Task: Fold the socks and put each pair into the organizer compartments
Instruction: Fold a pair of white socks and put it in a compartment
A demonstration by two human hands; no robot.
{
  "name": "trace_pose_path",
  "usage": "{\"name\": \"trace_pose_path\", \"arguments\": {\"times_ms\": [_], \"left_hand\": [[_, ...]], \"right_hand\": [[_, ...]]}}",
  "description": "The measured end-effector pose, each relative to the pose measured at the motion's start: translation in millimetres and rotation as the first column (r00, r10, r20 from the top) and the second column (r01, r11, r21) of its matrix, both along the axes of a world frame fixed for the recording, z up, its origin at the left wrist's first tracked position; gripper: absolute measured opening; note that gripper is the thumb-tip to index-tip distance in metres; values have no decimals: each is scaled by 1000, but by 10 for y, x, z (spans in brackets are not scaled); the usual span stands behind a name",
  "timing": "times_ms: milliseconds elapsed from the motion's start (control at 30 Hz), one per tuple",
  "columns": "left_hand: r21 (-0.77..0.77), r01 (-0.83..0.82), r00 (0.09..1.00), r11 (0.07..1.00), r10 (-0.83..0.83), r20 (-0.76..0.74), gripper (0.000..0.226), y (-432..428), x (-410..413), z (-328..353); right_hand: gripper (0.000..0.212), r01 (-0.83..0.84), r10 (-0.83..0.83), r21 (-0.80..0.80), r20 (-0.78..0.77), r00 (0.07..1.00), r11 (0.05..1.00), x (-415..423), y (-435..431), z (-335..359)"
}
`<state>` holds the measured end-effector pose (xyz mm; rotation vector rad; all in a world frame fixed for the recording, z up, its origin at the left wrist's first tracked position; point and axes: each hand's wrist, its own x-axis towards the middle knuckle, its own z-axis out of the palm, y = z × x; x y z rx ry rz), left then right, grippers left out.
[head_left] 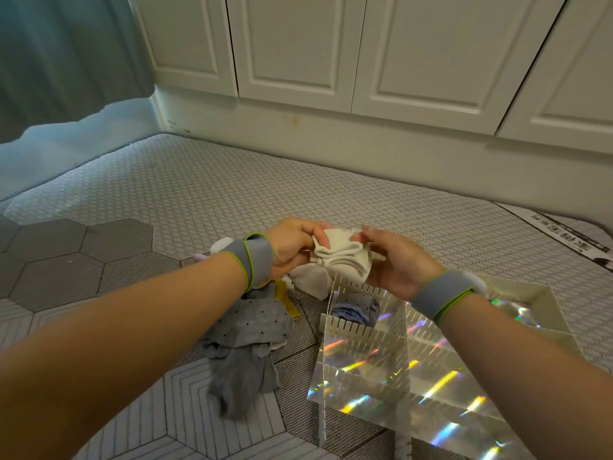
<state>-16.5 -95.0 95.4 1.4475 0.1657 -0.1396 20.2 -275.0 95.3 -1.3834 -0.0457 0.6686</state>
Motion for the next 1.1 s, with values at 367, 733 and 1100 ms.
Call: {"name": "trace_pose_path", "arguments": {"times_ms": [367,733,1100], "left_hand": [[531,113,993,840,-75,-93,17,-86,-83,-152],[751,418,908,510,-249,-337,42,-205,-266,-401],[696,354,930,624,-159,-331,34,61,-243,-507]], "right_hand": [[56,25,-57,-186,-170,984,982,41,-87,-232],[34,30,-81,-470,-88,993,882,-339,-451,-883],[32,3,275,-875,155,949,485,-586,-316,-1129]]}}
